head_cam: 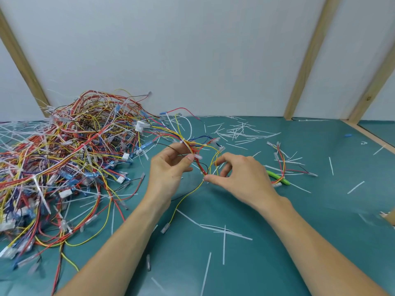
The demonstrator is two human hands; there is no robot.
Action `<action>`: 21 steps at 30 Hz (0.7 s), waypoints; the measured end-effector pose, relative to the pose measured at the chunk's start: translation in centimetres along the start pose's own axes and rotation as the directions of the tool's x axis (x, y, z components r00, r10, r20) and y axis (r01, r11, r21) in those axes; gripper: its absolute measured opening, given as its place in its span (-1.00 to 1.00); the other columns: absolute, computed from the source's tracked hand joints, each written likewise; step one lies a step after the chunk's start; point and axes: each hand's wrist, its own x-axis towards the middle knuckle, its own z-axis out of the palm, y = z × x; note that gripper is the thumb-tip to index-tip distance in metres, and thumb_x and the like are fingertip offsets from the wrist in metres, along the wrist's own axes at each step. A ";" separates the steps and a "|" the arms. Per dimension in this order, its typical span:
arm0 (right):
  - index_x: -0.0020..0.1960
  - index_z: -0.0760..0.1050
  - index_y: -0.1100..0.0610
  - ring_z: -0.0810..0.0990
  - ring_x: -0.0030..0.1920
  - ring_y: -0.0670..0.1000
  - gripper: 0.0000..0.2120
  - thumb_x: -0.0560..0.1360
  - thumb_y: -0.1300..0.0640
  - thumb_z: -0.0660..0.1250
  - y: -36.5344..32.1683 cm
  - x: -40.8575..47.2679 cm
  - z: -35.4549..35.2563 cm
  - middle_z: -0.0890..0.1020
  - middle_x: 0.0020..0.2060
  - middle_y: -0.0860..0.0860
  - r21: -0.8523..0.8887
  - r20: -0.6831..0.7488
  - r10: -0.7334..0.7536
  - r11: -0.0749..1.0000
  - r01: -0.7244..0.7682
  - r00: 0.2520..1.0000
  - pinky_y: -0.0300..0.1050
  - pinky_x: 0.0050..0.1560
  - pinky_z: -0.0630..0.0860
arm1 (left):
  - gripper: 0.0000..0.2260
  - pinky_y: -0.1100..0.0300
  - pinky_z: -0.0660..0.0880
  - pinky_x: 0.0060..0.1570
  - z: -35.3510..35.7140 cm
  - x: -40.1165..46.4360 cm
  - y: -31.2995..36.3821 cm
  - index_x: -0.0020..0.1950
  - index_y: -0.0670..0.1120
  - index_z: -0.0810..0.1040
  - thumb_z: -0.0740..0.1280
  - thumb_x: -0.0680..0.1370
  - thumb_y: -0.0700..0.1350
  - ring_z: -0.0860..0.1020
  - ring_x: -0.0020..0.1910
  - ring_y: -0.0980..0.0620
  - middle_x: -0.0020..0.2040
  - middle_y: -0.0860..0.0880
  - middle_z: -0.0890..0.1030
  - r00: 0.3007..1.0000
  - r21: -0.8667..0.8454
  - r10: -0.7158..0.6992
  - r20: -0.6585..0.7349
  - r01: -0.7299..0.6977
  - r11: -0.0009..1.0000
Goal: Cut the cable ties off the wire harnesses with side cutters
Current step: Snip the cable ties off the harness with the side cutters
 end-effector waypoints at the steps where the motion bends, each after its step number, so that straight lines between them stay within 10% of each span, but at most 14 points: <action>1: -0.02 0.56 -0.18 0.51 -0.19 -0.13 -0.56 0.31 -0.47 0.44 0.0 0.0 0.1 0.61 -0.38 -0.30 -0.014 0.008 -0.003 1.000 0.003 1.000 -0.11 -0.18 0.42 | -0.89 0.19 0.59 -0.14 0.1 0.0 0.0 0.06 -0.21 0.60 0.38 0.56 -0.34 0.67 -0.10 0.13 -0.11 0.02 0.72 1.000 0.008 0.006 0.012 -0.006 1.000; 10: -0.17 0.59 -0.09 0.57 -0.24 -0.16 -0.53 0.31 -0.50 0.38 0.1 0.2 -0.3 0.61 -0.39 -0.26 -0.088 0.081 -0.074 0.993 0.081 0.994 -0.16 -0.26 0.40 | -0.86 0.26 0.54 -0.17 0.2 0.0 0.0 0.01 -0.17 0.56 0.34 0.55 -0.38 0.64 -0.19 0.17 -0.19 0.04 0.69 0.998 -0.065 -0.020 0.052 0.023 0.998; 21: 0.25 0.50 -0.05 0.67 -0.04 0.16 -0.28 0.35 -0.55 0.31 -0.1 0.4 -2.4 0.53 0.13 -0.08 -0.197 -0.296 0.064 0.972 -0.127 0.953 -0.03 -0.22 0.44 | -0.85 0.17 0.54 -0.07 0.6 0.4 0.4 0.00 -0.04 0.52 0.23 0.64 -0.26 0.63 -0.08 0.10 -0.16 0.08 0.67 0.991 -0.390 -0.130 0.006 0.123 0.913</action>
